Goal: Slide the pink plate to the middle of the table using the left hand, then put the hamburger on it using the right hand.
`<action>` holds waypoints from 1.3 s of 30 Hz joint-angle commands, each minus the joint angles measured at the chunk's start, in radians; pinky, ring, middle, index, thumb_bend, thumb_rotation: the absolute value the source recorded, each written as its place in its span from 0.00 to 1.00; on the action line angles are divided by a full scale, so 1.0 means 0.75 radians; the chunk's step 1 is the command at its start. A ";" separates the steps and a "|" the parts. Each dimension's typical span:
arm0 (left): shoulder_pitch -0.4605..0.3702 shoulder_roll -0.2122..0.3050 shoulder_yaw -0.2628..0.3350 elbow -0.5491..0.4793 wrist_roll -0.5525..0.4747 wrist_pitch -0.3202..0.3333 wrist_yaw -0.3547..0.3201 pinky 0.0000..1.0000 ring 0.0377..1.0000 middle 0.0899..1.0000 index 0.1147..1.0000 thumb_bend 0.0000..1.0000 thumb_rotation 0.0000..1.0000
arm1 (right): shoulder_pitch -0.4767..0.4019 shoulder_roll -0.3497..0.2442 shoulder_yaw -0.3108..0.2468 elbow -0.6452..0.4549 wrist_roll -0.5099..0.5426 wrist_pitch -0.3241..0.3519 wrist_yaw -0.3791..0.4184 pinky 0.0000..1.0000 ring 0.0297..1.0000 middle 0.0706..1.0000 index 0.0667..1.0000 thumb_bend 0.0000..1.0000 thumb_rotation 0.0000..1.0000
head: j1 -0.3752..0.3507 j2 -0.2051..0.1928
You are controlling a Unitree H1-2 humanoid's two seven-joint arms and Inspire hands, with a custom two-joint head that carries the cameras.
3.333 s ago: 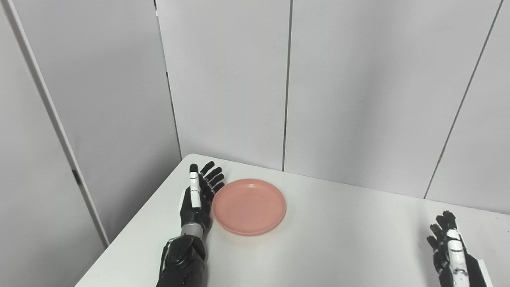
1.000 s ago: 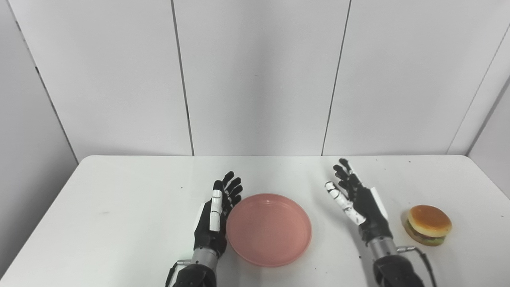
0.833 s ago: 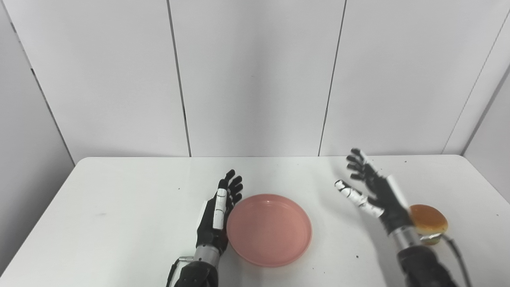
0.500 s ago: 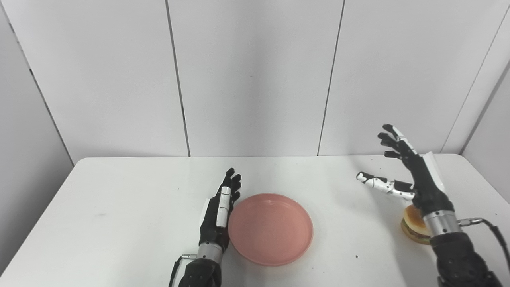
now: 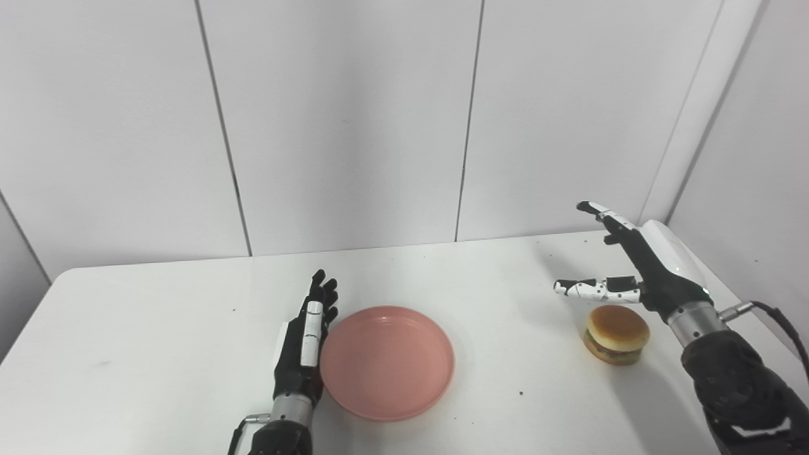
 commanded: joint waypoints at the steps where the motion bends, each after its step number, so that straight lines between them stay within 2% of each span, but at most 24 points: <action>1: 0.099 0.042 0.006 0.066 -0.005 -0.028 -0.030 0.96 0.96 0.94 0.94 0.72 1.00 | -0.031 -0.060 -0.013 -0.066 0.005 0.051 0.046 0.75 0.91 0.93 0.91 0.89 0.29 | -0.021 0.004; 4: 0.102 0.052 0.016 0.067 -0.026 -0.042 -0.056 0.96 0.95 0.94 0.93 0.71 1.00 | -0.029 -0.084 -0.006 -0.102 -0.029 0.119 0.091 0.72 0.90 0.95 0.95 0.93 0.28 | -0.049 0.003; 7: 0.104 0.062 0.019 0.072 -0.041 -0.063 -0.082 0.96 0.96 0.94 0.94 0.69 1.00 | -0.027 -0.115 0.015 -0.120 -0.069 0.171 0.143 0.75 0.93 0.96 0.96 0.96 0.28 | -0.055 0.004; 10: 0.108 0.064 0.025 0.065 -0.060 -0.062 -0.101 0.97 0.96 0.95 0.95 0.69 1.00 | -0.029 -0.162 0.069 -0.131 -0.143 0.229 0.216 0.81 0.95 0.95 0.96 0.96 0.28 | -0.051 0.013; 12: 0.111 0.064 0.027 0.056 -0.066 -0.056 -0.106 0.97 0.97 0.96 0.95 0.68 1.00 | -0.029 -0.187 0.089 -0.126 -0.158 0.253 0.257 0.84 0.97 0.96 0.96 0.97 0.31 | -0.052 0.018; 16: 0.115 0.068 0.024 0.038 -0.072 -0.037 -0.110 0.98 0.97 0.96 0.96 0.68 1.00 | -0.031 -0.226 0.122 -0.115 -0.181 0.271 0.323 0.84 0.97 0.97 0.95 0.97 0.34 | -0.057 0.020; 20: 0.115 0.067 0.023 0.039 -0.070 -0.045 -0.109 0.98 0.97 0.96 0.96 0.66 1.00 | -0.026 -0.244 0.134 -0.088 -0.184 0.267 0.359 0.83 0.96 0.97 0.93 1.00 0.35 | -0.059 0.020; 24: 0.116 0.070 0.020 0.048 -0.070 -0.060 -0.117 0.99 0.98 0.97 0.96 0.66 1.00 | -0.017 -0.264 0.155 -0.036 -0.190 0.220 0.363 0.81 0.95 0.96 0.93 1.00 0.37 | -0.056 0.018; 27: 0.119 0.071 0.020 0.036 -0.064 -0.041 -0.116 0.99 0.98 0.96 0.96 0.68 1.00 | -0.015 -0.265 0.164 0.006 -0.187 0.195 0.348 0.88 0.96 0.97 0.93 1.00 0.36 | -0.056 0.020; 28: 0.120 0.071 0.019 0.033 -0.062 -0.036 -0.115 0.99 0.98 0.96 0.96 0.68 1.00 | -0.015 -0.267 0.168 0.018 -0.189 0.182 0.342 0.93 0.98 0.99 0.94 1.00 0.37 | -0.056 0.020; 39: 0.125 0.053 0.025 0.028 -0.070 -0.046 -0.107 0.98 0.97 0.96 0.96 0.67 1.00 | -0.047 -0.267 0.230 0.186 -0.214 0.124 0.331 0.92 0.99 1.00 0.95 1.00 0.44 | -0.047 0.026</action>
